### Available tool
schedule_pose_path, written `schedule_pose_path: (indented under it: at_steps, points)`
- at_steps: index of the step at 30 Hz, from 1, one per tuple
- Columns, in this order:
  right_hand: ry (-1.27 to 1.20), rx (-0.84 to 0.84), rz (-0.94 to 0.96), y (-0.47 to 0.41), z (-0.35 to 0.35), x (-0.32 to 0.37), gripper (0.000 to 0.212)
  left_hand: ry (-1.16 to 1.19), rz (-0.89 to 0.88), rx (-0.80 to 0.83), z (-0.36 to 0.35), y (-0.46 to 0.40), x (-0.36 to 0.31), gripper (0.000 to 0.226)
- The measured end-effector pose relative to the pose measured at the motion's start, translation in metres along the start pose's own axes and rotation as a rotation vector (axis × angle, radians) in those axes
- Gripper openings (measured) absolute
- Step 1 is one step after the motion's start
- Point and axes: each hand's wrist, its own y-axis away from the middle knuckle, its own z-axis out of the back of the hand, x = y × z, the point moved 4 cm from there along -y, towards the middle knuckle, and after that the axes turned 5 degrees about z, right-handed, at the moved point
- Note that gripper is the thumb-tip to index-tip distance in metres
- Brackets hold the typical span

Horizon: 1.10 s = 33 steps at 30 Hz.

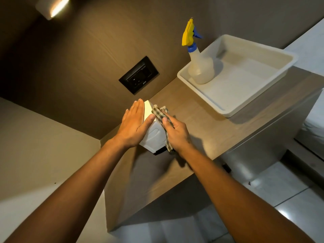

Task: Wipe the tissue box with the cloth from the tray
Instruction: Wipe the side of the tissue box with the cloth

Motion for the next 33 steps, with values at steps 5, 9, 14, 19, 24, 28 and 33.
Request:
schedule_pose_path:
  at_steps: [5,9,14,19,24,28,33]
  points:
    - [0.041,0.043,-0.007,-0.032,-0.002,0.023,0.041,0.033,-0.006,0.01,-0.001,-0.001,0.002,0.099]
    - [0.035,0.068,-0.064,-0.048,-0.002,0.028,0.035,0.03,0.006,0.012,-0.001,-0.001,0.0,0.096]
    - [0.003,-0.015,-0.059,-0.017,0.002,0.01,0.038,0.031,-0.002,0.009,-0.001,-0.001,0.003,0.089]
    - [-0.028,-0.036,-0.025,-0.003,-0.002,0.01,0.043,0.04,-0.012,0.002,-0.003,-0.001,0.004,0.092]
    - [0.049,0.011,0.018,-0.05,-0.01,0.034,0.036,0.051,-0.016,0.008,-0.001,-0.002,0.004,0.091]
    - [0.115,0.024,-0.079,-0.058,-0.003,0.023,0.034,0.048,-0.009,0.016,-0.003,-0.002,0.003,0.086]
    - [0.062,-0.071,-0.072,-0.021,0.003,0.006,0.032,0.036,-0.006,0.004,-0.005,-0.004,0.006,0.085]
